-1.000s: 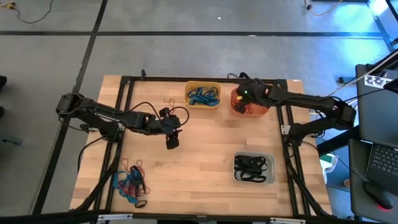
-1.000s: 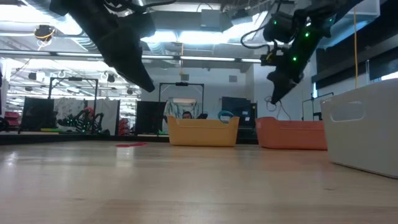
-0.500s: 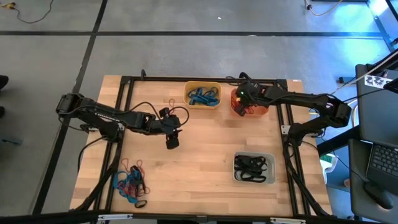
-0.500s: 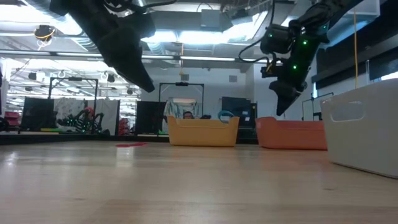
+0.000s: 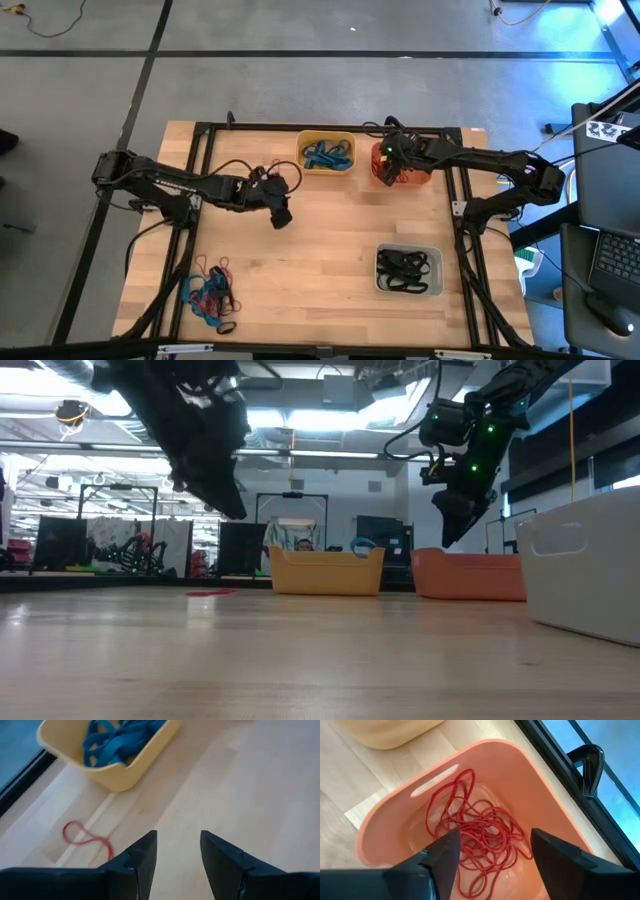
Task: Sort rubber bands into baskets
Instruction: Put the red rubber band into the orange bin
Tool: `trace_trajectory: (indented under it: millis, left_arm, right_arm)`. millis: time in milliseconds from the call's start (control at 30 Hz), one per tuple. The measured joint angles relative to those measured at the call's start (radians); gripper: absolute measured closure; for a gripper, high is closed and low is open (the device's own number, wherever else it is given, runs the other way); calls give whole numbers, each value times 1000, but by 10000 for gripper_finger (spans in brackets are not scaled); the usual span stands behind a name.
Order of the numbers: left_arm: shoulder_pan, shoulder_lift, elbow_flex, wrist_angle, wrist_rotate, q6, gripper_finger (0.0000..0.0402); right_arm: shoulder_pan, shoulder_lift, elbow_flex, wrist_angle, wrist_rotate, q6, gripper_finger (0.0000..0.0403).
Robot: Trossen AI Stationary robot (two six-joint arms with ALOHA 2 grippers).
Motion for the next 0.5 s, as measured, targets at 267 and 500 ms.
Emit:
trace_trajectory:
  millis: [267,500]
  left_arm:
    - [107,137,0,-37,-5,-106,253]
    - [206,228,0,-47,-5,-119,253]
  right_arm:
    - [0,0,0,1,0,0,157]
    - [0,0,0,4,-1,0,159]
